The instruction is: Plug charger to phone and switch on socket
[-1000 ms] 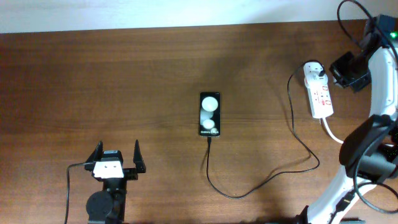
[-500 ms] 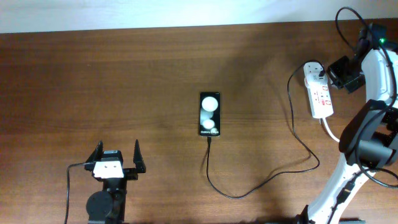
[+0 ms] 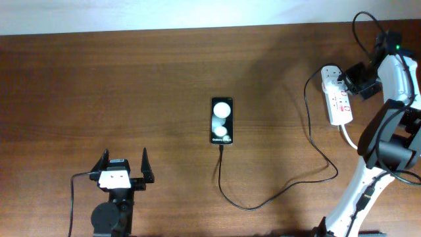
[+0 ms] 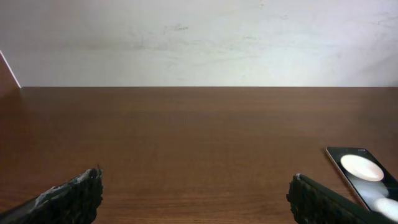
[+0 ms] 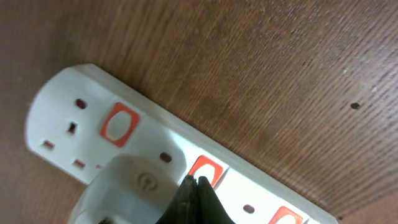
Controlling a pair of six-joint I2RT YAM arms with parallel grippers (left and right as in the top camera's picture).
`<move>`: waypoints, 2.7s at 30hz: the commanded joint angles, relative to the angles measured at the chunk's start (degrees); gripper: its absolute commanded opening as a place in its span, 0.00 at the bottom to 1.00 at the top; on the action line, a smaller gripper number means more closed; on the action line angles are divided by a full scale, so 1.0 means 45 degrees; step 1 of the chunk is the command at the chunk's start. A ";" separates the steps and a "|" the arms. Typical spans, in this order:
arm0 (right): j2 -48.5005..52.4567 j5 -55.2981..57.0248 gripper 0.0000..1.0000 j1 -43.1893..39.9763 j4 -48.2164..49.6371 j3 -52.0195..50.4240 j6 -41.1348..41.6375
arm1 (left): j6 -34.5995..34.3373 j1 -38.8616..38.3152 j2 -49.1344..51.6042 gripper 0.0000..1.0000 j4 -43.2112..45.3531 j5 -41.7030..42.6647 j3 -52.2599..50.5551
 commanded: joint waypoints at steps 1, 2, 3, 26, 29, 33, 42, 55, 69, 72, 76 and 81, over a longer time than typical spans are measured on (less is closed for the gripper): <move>0.0753 -0.0452 0.04 0.0471 0.0083 0.0180 0.0092 | 0.0199 0.0029 -0.0039 0.99 -0.0083 0.0126 -0.0010; 0.0811 -0.0442 0.04 0.0631 0.0068 0.0180 0.0087 | 0.0199 0.0029 -0.0039 0.99 -0.0083 0.0126 -0.0015; 0.0860 -0.0330 0.04 0.0831 0.0102 0.0180 0.0087 | 0.0199 0.0029 -0.0039 0.99 -0.0083 0.0126 -0.0010; -0.3803 0.1967 0.04 -0.0112 -0.3070 -0.0529 -0.0510 | 0.0199 0.0029 -0.0039 0.99 -0.0083 0.0126 -0.0010; -0.5255 0.1933 0.04 0.0223 -0.4163 -0.0529 -0.1015 | 0.0199 0.0029 -0.0039 0.99 -0.0083 0.0126 -0.0015; -0.6339 0.1059 0.04 0.0724 -0.5843 -0.0529 -0.1059 | 0.0199 0.0029 -0.0039 0.99 -0.0083 0.0126 -0.0010; -0.8320 0.0223 0.04 0.3147 -0.8733 -0.0544 -0.2050 | 0.0204 0.0029 -0.0039 0.99 -0.0083 0.0126 -0.0015; -1.2925 0.1117 0.04 0.5153 -0.7946 -0.5974 -0.1768 | 0.0199 0.0029 -0.0039 0.99 -0.0083 0.0126 -0.0010; -1.4931 0.1379 0.99 0.5144 -0.8000 -0.8276 -0.1773 | 0.0199 0.0029 -0.0039 0.99 -0.0083 0.0121 -0.0010; -1.4333 0.1379 0.99 0.5144 -0.7883 -0.8296 -0.1773 | 0.0199 0.0029 -0.0039 0.99 -0.0083 0.0126 -0.0015; -1.5601 0.1379 0.99 0.5144 -0.7864 -0.8296 -0.1773 | 0.0199 0.0029 -0.0039 0.99 -0.0083 0.0126 -0.0010; -1.7670 0.1379 0.99 0.5144 -0.7868 -0.8296 -0.1773 | 0.0199 0.0029 -0.0039 0.99 -0.0083 0.0126 -0.0010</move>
